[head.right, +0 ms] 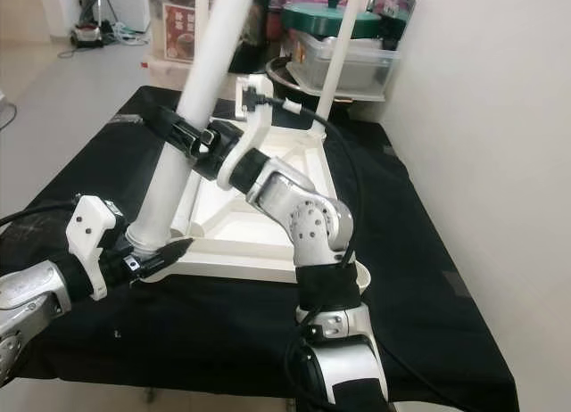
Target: Building children table
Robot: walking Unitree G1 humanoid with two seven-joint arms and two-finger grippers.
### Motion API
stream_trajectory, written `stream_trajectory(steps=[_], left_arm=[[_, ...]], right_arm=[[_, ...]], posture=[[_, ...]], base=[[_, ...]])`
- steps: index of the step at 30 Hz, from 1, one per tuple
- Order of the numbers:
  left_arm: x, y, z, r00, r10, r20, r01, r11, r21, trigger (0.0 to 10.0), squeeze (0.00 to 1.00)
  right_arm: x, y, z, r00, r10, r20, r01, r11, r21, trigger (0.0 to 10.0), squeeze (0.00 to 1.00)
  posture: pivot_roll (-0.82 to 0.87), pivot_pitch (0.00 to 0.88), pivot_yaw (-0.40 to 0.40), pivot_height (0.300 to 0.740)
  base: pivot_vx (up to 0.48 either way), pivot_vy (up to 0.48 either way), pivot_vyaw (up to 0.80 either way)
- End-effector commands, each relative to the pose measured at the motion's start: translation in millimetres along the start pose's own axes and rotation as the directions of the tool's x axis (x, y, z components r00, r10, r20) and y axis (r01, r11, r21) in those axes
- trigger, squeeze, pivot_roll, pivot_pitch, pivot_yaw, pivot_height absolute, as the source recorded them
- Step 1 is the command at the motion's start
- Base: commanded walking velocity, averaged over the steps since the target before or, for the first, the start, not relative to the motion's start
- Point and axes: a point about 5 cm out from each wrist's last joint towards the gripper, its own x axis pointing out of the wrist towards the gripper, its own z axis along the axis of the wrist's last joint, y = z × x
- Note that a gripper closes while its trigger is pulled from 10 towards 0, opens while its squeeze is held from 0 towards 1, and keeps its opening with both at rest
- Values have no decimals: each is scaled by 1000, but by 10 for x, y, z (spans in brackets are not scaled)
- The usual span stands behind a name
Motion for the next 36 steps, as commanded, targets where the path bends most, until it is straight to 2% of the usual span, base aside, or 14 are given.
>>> stream_trajectory(steps=[1, 6, 8, 13, 15, 23, 24, 26, 27, 36], left_arm=[[58, -21, 25, 999, 40, -3, -40, 998, 42, 10000, 0], [138, -10, -11, 992, 121, -30, -119, 991, 56, 10000, 0], [220, -53, -27, 990, 140, -33, -138, 989, 49, 10000, 0], [318, -228, -51, 996, 84, -40, -80, 993, 92, 10000, 0], [313, -290, -108, 997, 39, -72, -28, 989, 143, 10000, 0], [311, -329, -162, 994, 21, -104, -4, 986, 164, 10000, 0], [313, -331, -166, 994, 22, -105, -4, 986, 165, 10000, 0], [316, -334, -168, 994, 23, -105, -5, 986, 168, 10000, 0], [317, -337, -169, 994, 23, -105, -5, 986, 168, 10000, 0], [318, -296, -154, 995, 36, -96, -16, 980, 198, 10000, 0]], right_arm=[[-69, -63, -110, 998, -62, -30, 63, 998, 17, 10000, 0], [-73, -66, -176, 991, -130, -14, 131, 990, 57, 10000, 0], [-50, -79, -202, 987, -162, 10, 160, 981, 113, 10000, 0], [5, -42, -248, 981, -192, 29, 186, 970, 157, 10000, 0], [19, -26, -264, 980, -194, 30, 187, 967, 173, 10000, 0], [39, 49, -308, 985, -169, 14, 164, 968, 189, 10000, 0], [37, 55, -316, 986, -168, 13, 162, 967, 195, 1137, 0], [37, 59, -320, 986, -169, 13, 163, 966, 201, 1137, 0], [32, 62, -332, 986, -167, 8, 162, 965, 206, 0, 0], [-2, 96, -392, 992, -127, -17, 128, 969, 212, 0, 0]], posture=[[102, 0, -146, 740], [103, 0, -146, 740], [105, 0, -147, 740], [104, 0, -147, 740], [107, 0, -147, 740], [108, 0, -148, 740], [108, 0, -148, 740], [108, 0, -148, 740], [108, 0, -148, 740], [109, 0, -145, 740]], base=[[0, 0, 0], [0, 0, 0], [0, 0, 0], [0, 0, 0], [0, 0, 0], [0, 0, 0], [0, 0, 0], [0, 0, 0], [0, 0, 0], [0, 0, 0]])
